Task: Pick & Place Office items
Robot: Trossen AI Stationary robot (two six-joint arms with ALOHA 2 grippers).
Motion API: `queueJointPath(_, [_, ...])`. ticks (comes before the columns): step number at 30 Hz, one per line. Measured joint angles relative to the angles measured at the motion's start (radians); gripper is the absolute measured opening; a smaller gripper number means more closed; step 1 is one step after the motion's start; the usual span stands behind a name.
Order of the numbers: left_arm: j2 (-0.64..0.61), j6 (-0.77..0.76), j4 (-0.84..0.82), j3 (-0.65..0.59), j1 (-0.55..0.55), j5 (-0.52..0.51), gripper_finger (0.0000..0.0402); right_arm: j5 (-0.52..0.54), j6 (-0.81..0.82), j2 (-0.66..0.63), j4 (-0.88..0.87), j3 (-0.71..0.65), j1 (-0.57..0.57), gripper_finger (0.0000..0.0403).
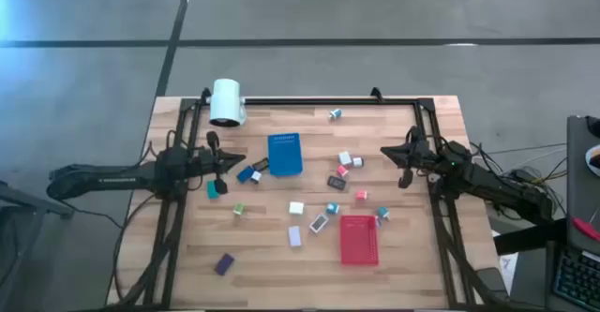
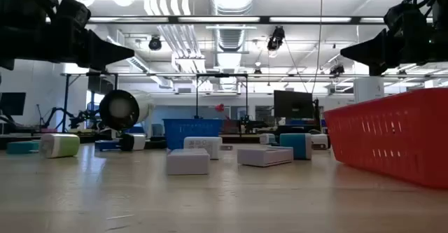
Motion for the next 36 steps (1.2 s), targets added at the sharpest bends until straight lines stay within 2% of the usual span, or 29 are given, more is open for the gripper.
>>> queueJointPath(15, [0.0,0.015,0.0,0.0,0.0,-0.015,0.0013,0.011,-0.003,0.016,0.025,0.0,0.0,0.0008])
queueJointPath(26, [0.0,0.016,0.0,0.0,0.0,-0.085,0.0012,0.011,0.0,0.016,0.025,0.0,0.0,0.0008])
queueJointPath(36, [0.0,0.016,0.0,0.0,0.0,-0.089,0.0011,0.011,-0.008,0.016,0.026,0.0,0.0,0.0008])
